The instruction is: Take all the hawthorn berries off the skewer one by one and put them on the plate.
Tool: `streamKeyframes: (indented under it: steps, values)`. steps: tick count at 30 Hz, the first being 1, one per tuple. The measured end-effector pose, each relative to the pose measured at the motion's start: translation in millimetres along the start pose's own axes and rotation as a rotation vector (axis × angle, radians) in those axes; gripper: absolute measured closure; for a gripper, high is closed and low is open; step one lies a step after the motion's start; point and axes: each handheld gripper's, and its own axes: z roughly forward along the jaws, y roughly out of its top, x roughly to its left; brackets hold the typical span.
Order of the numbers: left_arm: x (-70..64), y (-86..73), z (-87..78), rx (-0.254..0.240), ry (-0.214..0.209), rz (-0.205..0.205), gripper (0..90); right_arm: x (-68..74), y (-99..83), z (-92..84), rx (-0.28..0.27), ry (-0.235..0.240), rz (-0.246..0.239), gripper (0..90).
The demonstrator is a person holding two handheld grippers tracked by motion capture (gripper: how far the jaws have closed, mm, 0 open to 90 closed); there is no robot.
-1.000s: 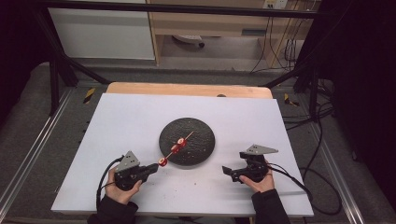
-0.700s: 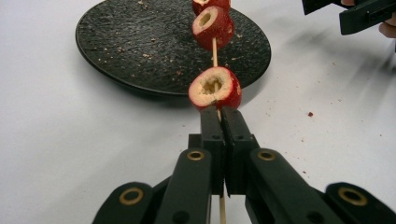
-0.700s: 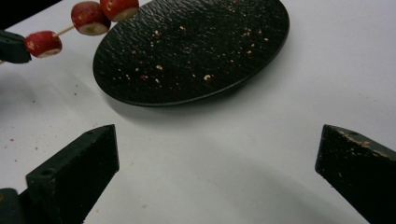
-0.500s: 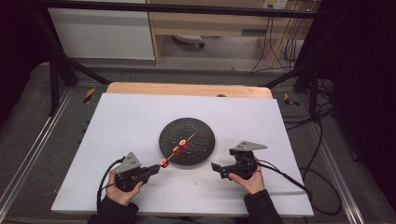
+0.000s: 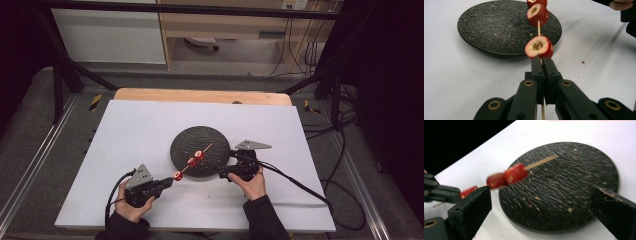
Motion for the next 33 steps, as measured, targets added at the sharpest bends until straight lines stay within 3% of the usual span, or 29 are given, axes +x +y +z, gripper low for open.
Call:
streamKeyframes:
  steps: [15, 27, 33]
  values:
    - [-8.9, 1.7, 2.4, -0.014, -0.007, 0.022, 88.3, 3.1, 9.5, 28.7, -0.043, 0.073, 0.133, 29.9]
    - [-13.0, 2.6, 3.6, -0.025, -0.004, 0.037, 88.3, 3.2, 6.3, 34.6, -0.035, 0.127, 0.178, 51.9]
    - [-13.3, 3.1, 2.4, -0.038, -0.003, 0.037, 88.3, 2.7, 9.7, 32.2, -0.041, 0.160, 0.201, 57.2]
